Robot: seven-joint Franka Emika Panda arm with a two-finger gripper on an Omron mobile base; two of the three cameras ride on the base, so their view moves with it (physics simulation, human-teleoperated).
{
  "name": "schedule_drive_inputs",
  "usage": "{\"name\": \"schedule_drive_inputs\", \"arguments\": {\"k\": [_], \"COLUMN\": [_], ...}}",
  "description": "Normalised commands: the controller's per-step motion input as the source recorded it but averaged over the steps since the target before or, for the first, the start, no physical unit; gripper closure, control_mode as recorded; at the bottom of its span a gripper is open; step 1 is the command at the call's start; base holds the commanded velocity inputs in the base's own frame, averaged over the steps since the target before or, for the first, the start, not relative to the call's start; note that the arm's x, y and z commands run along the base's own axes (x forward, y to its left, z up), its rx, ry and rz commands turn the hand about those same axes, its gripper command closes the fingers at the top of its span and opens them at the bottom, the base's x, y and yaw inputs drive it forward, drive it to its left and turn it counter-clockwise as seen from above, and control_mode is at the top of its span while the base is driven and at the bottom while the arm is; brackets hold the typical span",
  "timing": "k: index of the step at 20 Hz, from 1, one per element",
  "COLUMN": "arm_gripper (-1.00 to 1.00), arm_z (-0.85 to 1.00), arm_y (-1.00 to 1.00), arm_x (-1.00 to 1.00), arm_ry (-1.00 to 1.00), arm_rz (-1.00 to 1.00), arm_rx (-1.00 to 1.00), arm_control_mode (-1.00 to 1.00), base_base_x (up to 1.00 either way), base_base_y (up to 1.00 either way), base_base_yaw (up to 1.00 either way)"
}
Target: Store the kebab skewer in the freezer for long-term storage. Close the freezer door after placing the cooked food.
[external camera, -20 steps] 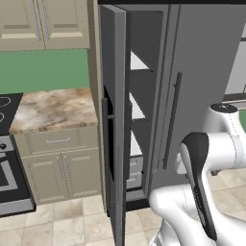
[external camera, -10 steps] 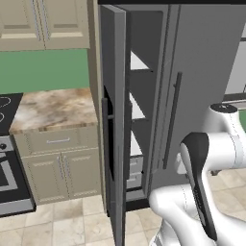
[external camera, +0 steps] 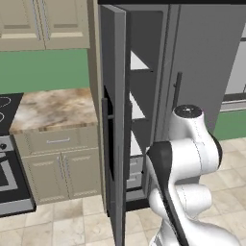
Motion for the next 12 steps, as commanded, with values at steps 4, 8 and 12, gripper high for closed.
{"name": "schedule_drive_inputs", "arguments": {"k": [4, 8, 12], "arm_gripper": [-1.0, -1.0, -1.0], "arm_z": [0.0, 0.0, -0.02], "arm_y": [0.96, 0.99, 0.93], "arm_x": [0.32, 0.42, 0.49], "arm_ry": [-0.06, -0.05, 0.0], "arm_rz": [-0.51, -0.5, -0.46], "arm_rx": [-0.23, -0.22, -0.17], "arm_control_mode": [-1.0, -1.0, -1.0], "base_base_x": [0.0, 0.0, 0.0], "base_base_y": [0.0, 0.0, 0.0], "base_base_yaw": [0.0, 0.0, 0.0]}}
